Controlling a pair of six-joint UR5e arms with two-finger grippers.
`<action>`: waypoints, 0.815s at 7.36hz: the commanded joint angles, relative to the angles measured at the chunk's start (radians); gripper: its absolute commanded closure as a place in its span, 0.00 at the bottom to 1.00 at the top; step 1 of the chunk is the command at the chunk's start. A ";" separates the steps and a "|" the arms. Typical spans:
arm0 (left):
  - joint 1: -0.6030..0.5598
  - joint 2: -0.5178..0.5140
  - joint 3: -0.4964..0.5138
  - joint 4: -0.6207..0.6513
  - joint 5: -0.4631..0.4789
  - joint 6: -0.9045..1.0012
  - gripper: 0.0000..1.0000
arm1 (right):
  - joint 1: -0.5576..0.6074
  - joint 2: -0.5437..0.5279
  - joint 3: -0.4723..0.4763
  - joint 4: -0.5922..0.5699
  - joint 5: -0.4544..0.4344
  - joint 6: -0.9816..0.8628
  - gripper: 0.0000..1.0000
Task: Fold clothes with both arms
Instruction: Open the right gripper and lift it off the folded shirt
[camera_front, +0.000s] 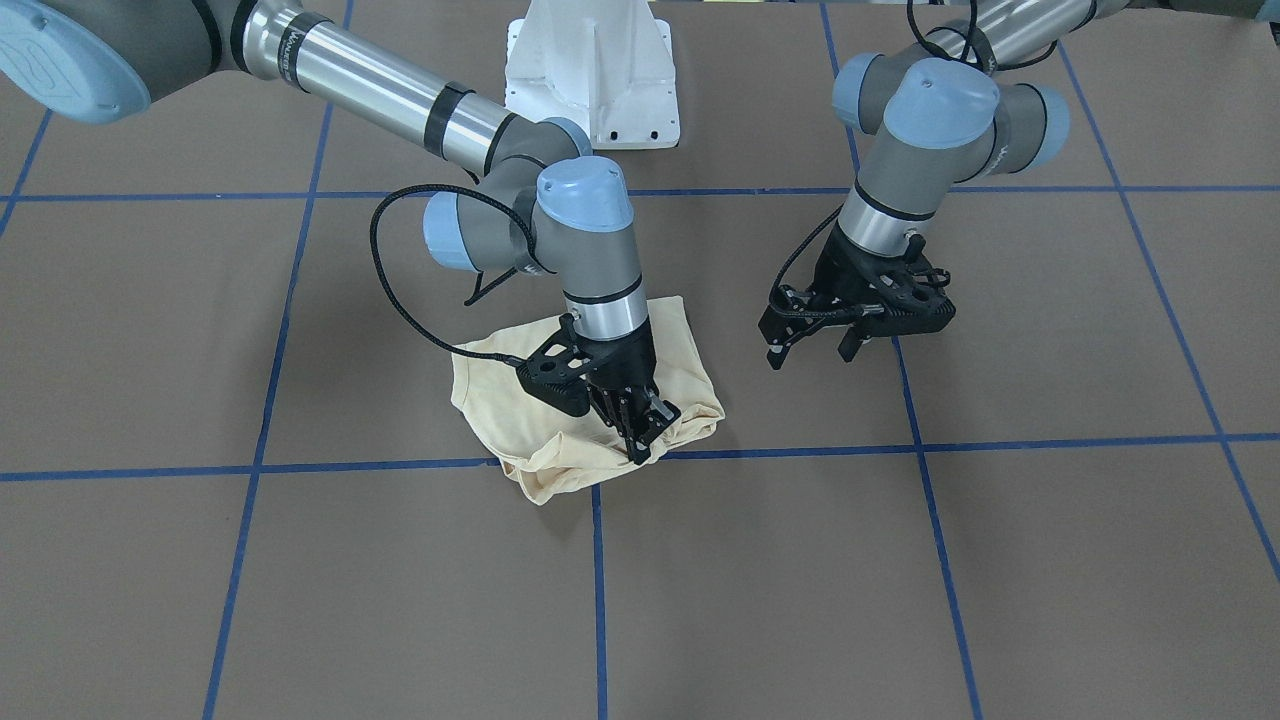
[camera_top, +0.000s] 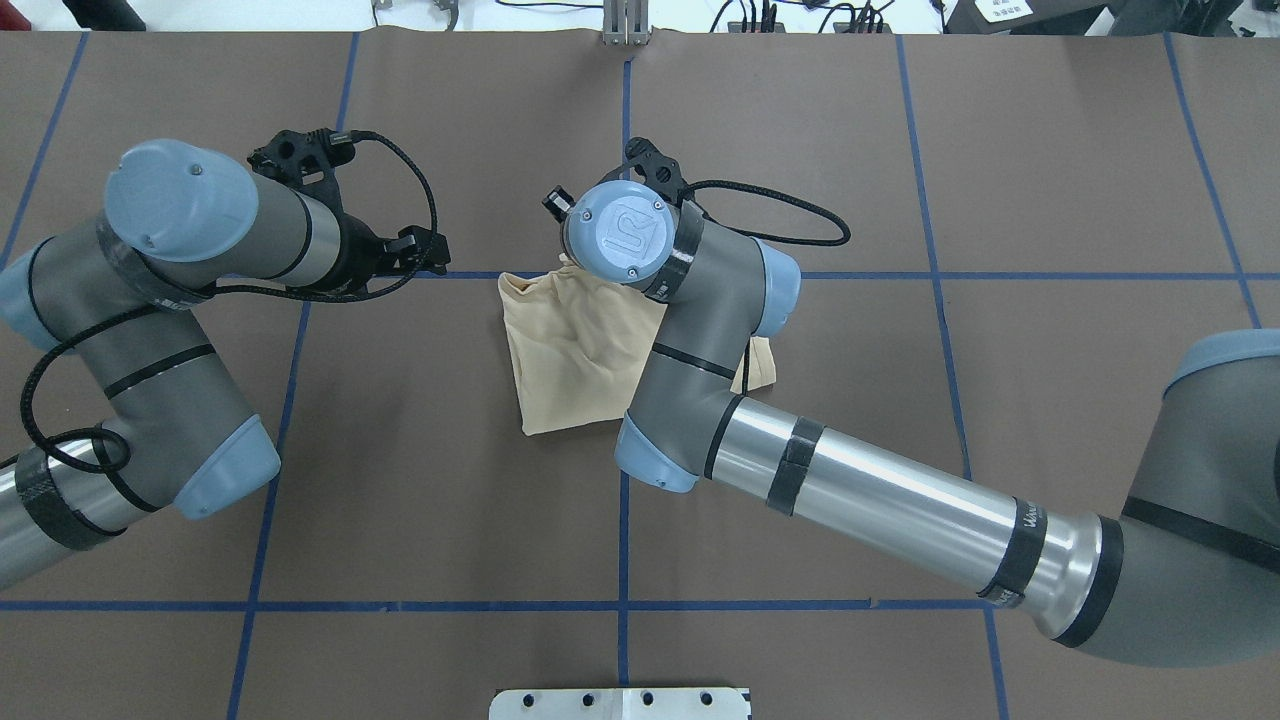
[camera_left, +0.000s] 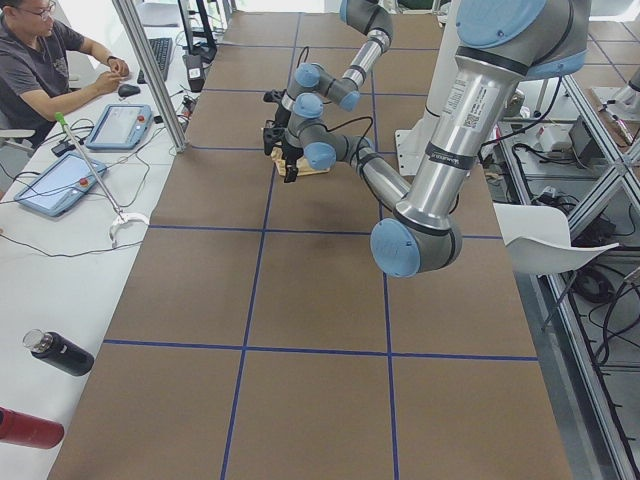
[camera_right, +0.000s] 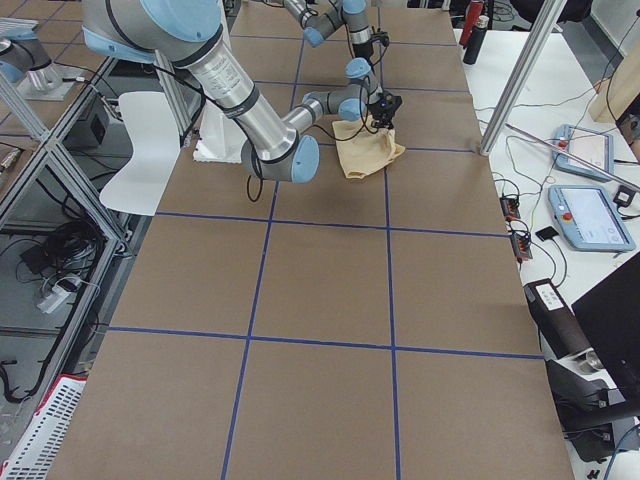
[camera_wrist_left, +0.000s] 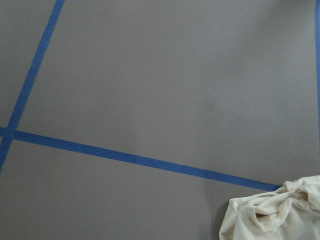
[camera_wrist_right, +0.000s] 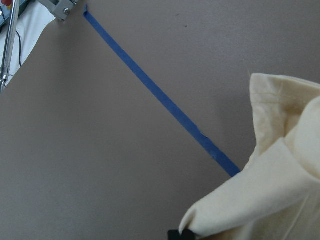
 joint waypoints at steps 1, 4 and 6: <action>0.000 -0.001 0.001 0.000 0.000 0.003 0.01 | 0.018 0.029 -0.037 0.008 0.000 -0.092 0.00; -0.002 -0.003 0.004 -0.005 0.000 0.006 0.01 | 0.031 0.024 -0.018 -0.002 0.061 -0.265 0.00; -0.003 -0.003 0.004 -0.005 -0.002 0.006 0.01 | 0.029 0.008 -0.010 -0.021 0.100 -0.371 0.00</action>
